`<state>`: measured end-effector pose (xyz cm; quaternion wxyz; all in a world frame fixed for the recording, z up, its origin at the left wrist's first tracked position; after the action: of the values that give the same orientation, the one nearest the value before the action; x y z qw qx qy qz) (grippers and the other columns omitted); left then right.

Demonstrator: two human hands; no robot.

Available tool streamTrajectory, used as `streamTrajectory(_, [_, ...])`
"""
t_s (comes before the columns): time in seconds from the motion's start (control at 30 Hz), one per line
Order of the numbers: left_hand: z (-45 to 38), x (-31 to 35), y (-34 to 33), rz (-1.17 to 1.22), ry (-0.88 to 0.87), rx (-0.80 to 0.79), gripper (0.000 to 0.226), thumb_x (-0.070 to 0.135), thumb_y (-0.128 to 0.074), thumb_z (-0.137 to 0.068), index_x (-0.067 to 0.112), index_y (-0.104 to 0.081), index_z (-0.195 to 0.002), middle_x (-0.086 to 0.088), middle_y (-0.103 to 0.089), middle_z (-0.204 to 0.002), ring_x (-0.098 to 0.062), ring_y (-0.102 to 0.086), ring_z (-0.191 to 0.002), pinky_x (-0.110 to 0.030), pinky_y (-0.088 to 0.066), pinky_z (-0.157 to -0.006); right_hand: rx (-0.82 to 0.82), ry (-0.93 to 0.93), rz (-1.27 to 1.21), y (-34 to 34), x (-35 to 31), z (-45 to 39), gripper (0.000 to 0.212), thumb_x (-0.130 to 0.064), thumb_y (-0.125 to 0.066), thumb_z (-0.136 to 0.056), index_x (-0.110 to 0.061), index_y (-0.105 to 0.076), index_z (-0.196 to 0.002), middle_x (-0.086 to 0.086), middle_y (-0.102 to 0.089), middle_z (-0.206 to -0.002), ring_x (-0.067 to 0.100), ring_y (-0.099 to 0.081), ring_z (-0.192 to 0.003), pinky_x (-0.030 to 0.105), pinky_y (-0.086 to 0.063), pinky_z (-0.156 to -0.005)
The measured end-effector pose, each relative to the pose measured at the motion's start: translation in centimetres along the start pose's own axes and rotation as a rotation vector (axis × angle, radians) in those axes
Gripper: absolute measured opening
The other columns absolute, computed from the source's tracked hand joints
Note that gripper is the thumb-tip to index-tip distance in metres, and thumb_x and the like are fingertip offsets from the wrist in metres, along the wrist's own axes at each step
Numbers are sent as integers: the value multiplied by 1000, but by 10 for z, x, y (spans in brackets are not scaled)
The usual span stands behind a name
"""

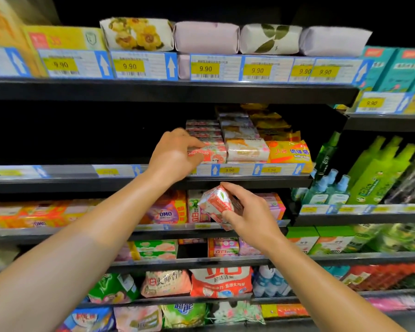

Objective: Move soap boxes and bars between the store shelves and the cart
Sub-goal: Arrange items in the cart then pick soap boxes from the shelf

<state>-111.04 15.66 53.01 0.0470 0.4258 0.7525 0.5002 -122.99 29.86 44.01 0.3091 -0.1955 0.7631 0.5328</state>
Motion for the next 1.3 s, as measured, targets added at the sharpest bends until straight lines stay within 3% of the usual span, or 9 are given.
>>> streamTrajectory(0.23, [36, 14, 34, 58, -168, 222, 31, 36, -61, -86, 17, -72, -108, 3, -64, -104, -15, -55, -102, -29, -45, -87, -48, 24, -41, 3, -19, -8, 64, -19, -75, -85, -31, -49, -142, -15, -57, -129, 1, -52, -119, 25, -48, -101])
streamTrajectory(0.37, [75, 16, 31, 220, -245, 25, 44, 45, -59, -82, 21, -69, -117, 21, -54, -102, 6, -51, -93, -8, -39, -82, -59, 66, -87, 8, -39, -13, 50, -19, -79, -81, -32, -55, -122, -24, -56, -110, -3, -55, -107, 15, -44, -88])
streamTrajectory(0.47, [87, 3, 21, 262, -171, -134, 56, 40, -70, -82, 33, -54, -135, 28, -48, -110, 8, -50, -99, -12, -45, -78, -54, 123, -85, 11, -57, -18, 46, -23, -80, -79, -37, -52, -113, -27, -57, -107, -7, -55, -103, 8, -44, -79])
streamTrajectory(0.57, [88, -5, 29, 240, -155, -128, 64, 36, -72, -84, 39, -45, -142, 27, -43, -109, 2, -50, -100, -18, -48, -77, -66, 202, -76, 10, -76, -22, 47, -25, -80, -79, -35, -53, -116, -25, -58, -113, -5, -55, -106, 14, -47, -86])
streamTrajectory(0.7, [83, -13, 45, 247, -144, -87, 49, 30, -73, -85, 33, -57, -130, 18, -46, -113, 3, -51, -103, -13, -45, -80, -4, 314, -70, 10, -97, -27, 50, -24, -79, -81, -31, -56, -125, -21, -59, -120, -4, -53, -114, 17, -48, -92])
streamTrajectory(0.83, [76, -34, 77, 251, -131, 115, 43, 18, -76, -83, 19, -63, -124, 7, -53, -113, 1, -53, -97, -6, -44, -80, 227, 334, 3, 21, -98, -30, 52, -33, -74, -83, -27, -57, -131, -16, -45, -141, -7, -36, -132, 6, -26, -105])
streamTrajectory(0.97, [51, -70, 101, 211, -3, 233, 43, 20, -78, -80, 17, -66, -120, 4, -58, -107, -4, -56, -88, -4, -42, -78, 244, 256, 212, 8, -89, -34, 64, -40, -72, -84, -24, -49, -141, -8, -33, -154, 10, -25, -144, 24, -21, -114])
streamTrajectory(1.17, [-4, -110, 76, 46, 168, 9, 46, 32, -71, -86, 21, -62, -129, -3, -66, -120, -20, -62, -105, -28, -46, -93, 246, 187, 445, -21, -92, -40, 70, -43, -68, -86, -20, -41, -147, 2, -31, -157, 26, -17, -149, 46, -23, -121])
streamTrajectory(1.3, [-20, -123, 47, -102, 162, -140, 50, 39, -69, -88, 23, -57, -134, -7, -62, -130, -28, -56, -117, -34, -47, -94, 235, 122, 471, -35, -95, -39, 73, -41, -67, -87, -23, -37, -150, 0, -26, -160, 24, -10, -150, 45, -17, -122])
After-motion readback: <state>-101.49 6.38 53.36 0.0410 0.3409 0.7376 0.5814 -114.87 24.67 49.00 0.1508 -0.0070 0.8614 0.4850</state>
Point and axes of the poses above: each hand's wrist, its own z-axis away from the middle knuckle, its own y-axis out of the back of the hand, x = y × z, the point moved 8 cm from there along -z, towards the middle knuckle
